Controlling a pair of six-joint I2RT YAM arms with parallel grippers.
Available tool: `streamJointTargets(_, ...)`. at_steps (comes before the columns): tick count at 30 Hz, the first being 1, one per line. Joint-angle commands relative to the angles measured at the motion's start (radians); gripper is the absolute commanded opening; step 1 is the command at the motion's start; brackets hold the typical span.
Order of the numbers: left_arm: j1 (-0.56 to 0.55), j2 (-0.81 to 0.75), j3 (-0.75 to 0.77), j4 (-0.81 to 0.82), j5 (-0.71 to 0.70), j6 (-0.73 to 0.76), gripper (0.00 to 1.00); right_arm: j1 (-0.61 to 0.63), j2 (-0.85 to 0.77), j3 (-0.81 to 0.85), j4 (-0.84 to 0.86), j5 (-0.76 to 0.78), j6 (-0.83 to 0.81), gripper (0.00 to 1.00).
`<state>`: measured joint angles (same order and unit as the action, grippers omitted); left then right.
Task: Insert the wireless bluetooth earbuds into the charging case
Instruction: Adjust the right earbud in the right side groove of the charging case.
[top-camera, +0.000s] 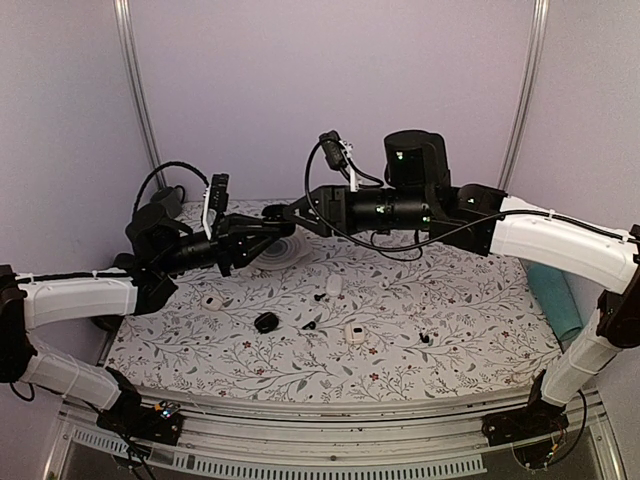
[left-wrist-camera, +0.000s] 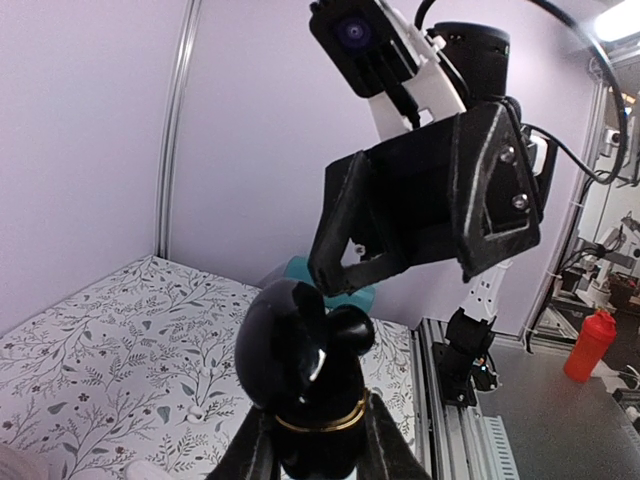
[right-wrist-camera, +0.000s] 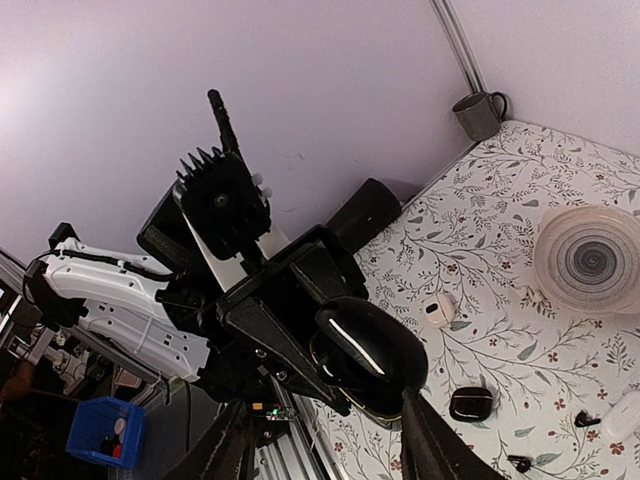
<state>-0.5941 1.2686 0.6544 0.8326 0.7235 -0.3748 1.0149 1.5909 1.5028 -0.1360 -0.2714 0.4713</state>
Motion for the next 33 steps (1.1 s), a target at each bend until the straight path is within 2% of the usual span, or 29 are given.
streamJointTargets(1, 0.011, 0.007, -0.002, -0.010, -0.013, 0.018, 0.00, 0.014, 0.019, 0.045, -0.016, 0.006, 0.013, 0.51)
streamJointTargets(33, -0.004, 0.012, -0.007, -0.007, -0.006, 0.021, 0.00, 0.013, 0.088, 0.127, -0.101, 0.051, 0.018, 0.43)
